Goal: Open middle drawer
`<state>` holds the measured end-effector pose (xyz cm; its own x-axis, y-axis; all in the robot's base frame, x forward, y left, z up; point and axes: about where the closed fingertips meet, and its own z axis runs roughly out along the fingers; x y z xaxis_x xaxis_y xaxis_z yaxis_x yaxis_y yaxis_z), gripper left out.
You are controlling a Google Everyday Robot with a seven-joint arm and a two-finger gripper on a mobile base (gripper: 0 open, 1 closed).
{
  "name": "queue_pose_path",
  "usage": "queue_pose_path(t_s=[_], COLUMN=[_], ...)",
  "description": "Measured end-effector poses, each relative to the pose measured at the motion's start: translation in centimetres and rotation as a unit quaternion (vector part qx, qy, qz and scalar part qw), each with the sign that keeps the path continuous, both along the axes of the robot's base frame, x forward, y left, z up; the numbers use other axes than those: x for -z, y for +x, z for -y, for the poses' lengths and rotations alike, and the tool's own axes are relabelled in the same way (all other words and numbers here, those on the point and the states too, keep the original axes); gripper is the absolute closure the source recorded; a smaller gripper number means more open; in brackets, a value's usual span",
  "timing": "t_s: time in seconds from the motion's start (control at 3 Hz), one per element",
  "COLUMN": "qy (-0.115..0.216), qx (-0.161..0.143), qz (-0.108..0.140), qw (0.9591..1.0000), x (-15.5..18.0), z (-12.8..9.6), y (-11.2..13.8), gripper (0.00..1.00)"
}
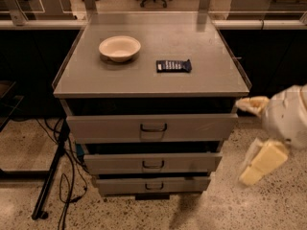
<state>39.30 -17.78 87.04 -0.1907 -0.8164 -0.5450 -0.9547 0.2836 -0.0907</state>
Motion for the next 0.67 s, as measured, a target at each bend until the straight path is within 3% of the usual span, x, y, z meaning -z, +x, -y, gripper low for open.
queue_pose_path(t_s=[0.33, 0.67], qy=[0.029, 0.029], qx=[-0.016, -0.018], qz=[-0.026, -0.024], qw=[0.9991, 0.9991], x=[5.92, 6.24], z=[-2.16, -2.28], y=[-2.77, -2.57], gripper=[0.00, 0.00])
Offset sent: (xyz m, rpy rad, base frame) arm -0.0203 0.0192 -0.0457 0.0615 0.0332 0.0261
